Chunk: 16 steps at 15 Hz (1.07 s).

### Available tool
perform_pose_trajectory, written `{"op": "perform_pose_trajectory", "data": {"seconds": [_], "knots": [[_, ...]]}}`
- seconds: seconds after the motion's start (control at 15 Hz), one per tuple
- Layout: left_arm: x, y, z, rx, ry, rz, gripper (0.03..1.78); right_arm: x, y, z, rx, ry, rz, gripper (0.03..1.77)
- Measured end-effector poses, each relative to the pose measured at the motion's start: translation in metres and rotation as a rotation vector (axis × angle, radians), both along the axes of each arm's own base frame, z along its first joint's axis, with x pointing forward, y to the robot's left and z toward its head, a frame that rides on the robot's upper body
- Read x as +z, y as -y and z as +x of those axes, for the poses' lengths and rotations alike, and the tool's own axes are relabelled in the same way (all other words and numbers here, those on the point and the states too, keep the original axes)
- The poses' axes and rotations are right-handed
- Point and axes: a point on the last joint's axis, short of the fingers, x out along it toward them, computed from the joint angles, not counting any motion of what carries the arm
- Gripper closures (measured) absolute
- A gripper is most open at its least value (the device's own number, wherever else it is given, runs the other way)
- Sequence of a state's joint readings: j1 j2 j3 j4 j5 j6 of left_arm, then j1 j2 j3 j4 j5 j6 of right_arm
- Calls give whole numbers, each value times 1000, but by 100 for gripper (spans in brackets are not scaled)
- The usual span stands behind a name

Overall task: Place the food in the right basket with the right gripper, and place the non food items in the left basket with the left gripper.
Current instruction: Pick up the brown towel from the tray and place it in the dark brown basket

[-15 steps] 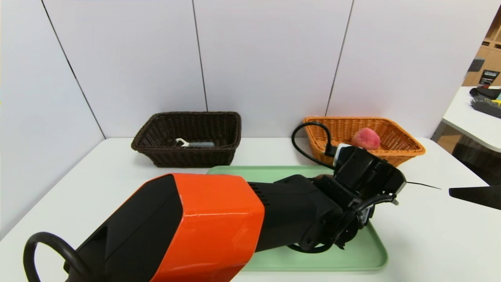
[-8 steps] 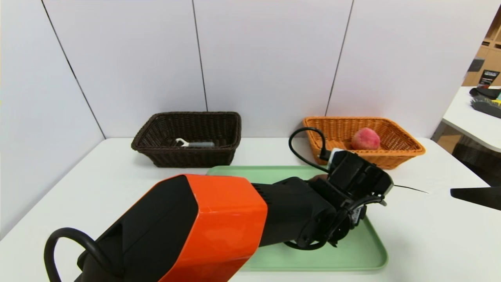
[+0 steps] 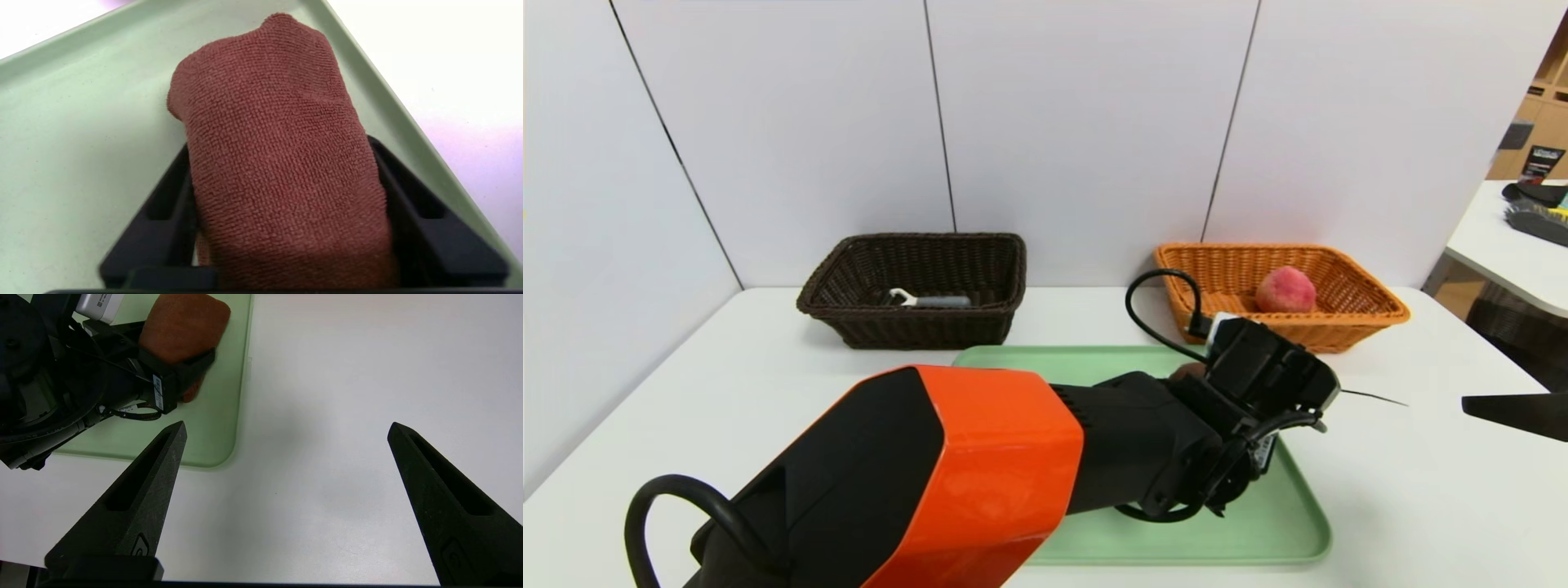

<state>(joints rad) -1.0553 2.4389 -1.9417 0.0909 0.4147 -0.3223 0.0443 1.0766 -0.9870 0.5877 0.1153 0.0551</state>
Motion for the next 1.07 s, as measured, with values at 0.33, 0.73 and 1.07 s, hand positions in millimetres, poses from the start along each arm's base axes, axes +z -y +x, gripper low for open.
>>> {"op": "perform_pose_trajectory", "data": {"seconds": [0.33,0.73,1.07], "knots": [[29,-11,2,-7,52,-6,124,0,0,0,-2,-1,0,11],[123,-73,12,14,181,-27,124,0,0,1,-5,0,2,11],[182,-176,57,99,251,-14,124,0,0,1,-5,-2,24,11]]}}
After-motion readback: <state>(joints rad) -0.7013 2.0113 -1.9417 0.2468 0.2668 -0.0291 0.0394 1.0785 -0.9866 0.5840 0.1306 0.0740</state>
